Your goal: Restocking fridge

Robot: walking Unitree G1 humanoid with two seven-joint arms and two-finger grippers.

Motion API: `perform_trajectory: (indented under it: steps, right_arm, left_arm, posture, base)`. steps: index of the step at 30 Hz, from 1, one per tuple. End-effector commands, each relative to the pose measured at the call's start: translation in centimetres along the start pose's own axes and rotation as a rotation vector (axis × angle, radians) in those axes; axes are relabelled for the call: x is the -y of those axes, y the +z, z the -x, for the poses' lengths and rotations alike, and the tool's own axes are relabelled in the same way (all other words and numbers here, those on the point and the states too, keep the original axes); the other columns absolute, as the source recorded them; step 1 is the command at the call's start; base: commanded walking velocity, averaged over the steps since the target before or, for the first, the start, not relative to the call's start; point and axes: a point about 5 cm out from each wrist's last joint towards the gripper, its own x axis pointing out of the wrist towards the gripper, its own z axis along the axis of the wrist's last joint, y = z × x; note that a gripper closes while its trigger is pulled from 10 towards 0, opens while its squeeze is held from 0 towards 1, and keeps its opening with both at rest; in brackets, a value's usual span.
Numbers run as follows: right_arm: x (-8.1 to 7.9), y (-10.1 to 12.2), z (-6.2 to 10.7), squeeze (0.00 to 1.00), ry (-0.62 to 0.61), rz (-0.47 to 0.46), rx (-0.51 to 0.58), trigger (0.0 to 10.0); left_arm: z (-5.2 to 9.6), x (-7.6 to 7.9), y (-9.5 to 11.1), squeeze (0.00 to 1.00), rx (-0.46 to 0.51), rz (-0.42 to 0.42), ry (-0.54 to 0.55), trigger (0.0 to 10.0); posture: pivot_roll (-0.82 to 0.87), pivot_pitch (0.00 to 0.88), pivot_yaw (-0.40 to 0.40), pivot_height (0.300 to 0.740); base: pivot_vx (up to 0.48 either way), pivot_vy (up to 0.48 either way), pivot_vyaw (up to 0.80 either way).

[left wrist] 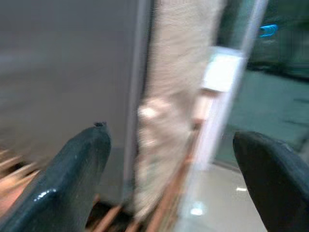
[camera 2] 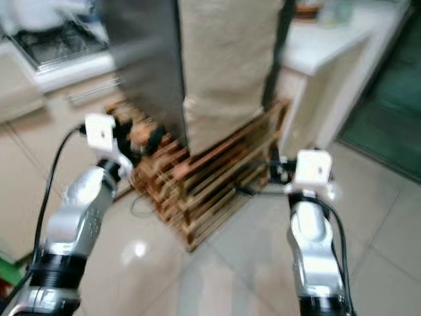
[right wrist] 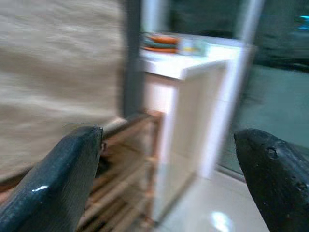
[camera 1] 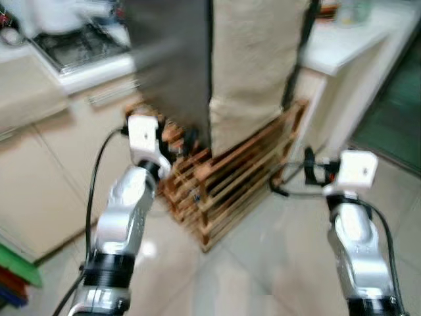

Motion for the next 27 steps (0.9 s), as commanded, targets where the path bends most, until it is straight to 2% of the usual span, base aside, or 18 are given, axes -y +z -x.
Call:
perform_trajectory:
  steps: [1,5,11,16,21,24,25,27]
  right_arm:
    - [-1.1,0.6,-0.1,0.0,0.028,-0.022,0.03,10.0]
    - [-1.1,0.6,-0.2,0.0,0.029,-0.025,0.032,10.0]
    - [-1.2,0.9,-0.2,0.0,0.042,-0.026,0.057,10.0]
    - [-1.0,1.5,0.2,0.0,0.032,-0.008,0.074,10.0]
    - [-1.4,2.0,0.6,0.0,0.026,-0.021,0.09,10.0]
    - [-1.9,3.8,2.3,0.0,0.043,-0.048,0.14,10.0]
    - [-1.9,3.8,2.3,0.0,0.043,-0.048,0.14,10.0]
    - [-1.6,3.7,4.6,0.0,0.061,-0.035,0.127,10.0]
  left_arm:
    - [0.3,-1.1,0.7,0.0,0.018,-0.02,0.032,10.0]
    - [0.3,-1.1,0.7,0.0,0.01,-0.053,0.032,10.0]
    - [0.3,-0.9,0.8,0.0,0.02,-0.067,0.013,10.0]
    - [0.4,-0.4,0.9,0.0,0.012,-0.096,0.012,10.0]
    - [0.6,0.3,1.7,0.0,0.055,-0.084,-0.02,10.0]
    - [2.7,-1.1,2.3,0.0,0.07,-0.079,-0.004,10.0]
    - [2.7,-1.1,2.3,0.0,0.07,-0.079,-0.004,10.0]
    - [5.1,-2.6,2.3,0.0,0.054,-0.117,0.046,10.0]
  posture:
    - [-0.11,0.0,0.068,0.74]
    - [-0.11,0.0,0.069,0.74]
    - [-0.11,0.0,0.073,0.74]
    - [-0.11,0.0,0.075,0.74]
    - [-0.11,0.0,0.084,0.74]
    - [-0.1,0.0,0.085,0.74]
    - [-0.1,0.0,0.085,0.74]
    - [-0.09,0.0,0.08,0.74]
  base:
    - [0.0,0.469,-0.78]
    - [0.0,0.457,-0.78]
    - [0.323,0.354,-0.78]
    - [0.0,0.0,0.0]
    - [0.0,0.0,0.0]
    - [0.0,0.0,0.0]
    - [0.0,0.0,0.0]
    - [0.0,0.0,0.0]
